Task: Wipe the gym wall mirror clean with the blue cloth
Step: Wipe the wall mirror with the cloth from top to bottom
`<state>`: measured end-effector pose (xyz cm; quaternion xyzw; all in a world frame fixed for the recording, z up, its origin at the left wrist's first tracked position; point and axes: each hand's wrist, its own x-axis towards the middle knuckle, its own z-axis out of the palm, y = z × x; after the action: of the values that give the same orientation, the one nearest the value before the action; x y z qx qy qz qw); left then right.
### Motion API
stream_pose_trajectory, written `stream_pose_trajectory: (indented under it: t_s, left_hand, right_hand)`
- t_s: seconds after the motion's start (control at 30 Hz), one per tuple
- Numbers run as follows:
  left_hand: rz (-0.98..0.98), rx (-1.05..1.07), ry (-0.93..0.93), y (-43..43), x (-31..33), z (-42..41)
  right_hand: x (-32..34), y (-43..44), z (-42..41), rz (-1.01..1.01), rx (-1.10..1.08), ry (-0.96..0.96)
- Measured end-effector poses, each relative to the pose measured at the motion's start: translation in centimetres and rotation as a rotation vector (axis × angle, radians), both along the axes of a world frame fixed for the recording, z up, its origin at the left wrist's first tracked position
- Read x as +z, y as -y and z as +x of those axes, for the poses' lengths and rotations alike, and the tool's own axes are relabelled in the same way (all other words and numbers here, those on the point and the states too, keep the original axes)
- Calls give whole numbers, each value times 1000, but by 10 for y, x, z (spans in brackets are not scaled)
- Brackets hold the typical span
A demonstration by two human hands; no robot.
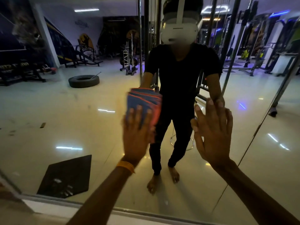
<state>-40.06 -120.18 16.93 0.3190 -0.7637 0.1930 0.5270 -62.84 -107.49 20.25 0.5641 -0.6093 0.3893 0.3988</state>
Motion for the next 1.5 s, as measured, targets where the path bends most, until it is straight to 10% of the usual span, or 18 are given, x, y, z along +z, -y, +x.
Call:
stream_pose_trajectory:
  t_s: [0.17,0.37,0.6,0.8,1.07,1.27,1.5]
  left_hand:
    - [193,20,-268,31,8,45]
    - [-97,-29,225,-4,-63,-8]
    - [197,36,-275,55,-39,83]
    - [-99,-81,205,3,-79,0]
    - [139,-39,-182,32,-57,43]
    - [-175,-128,229,12,-104,7]
    - [165,-18,-235,32,-79,51]
  right_hand:
    - [-6,11,18,-46,-66,36]
    - [-21,26,46,-20,-97,43]
    - [-22,30,49,-29,-127,57]
    - [-24,31,54,-52,-147,59]
    - [-19,23,57,-14,-125,60]
    - [-20,17,46,4,-103,21]
    - [-25,24,48,-31,-117,56]
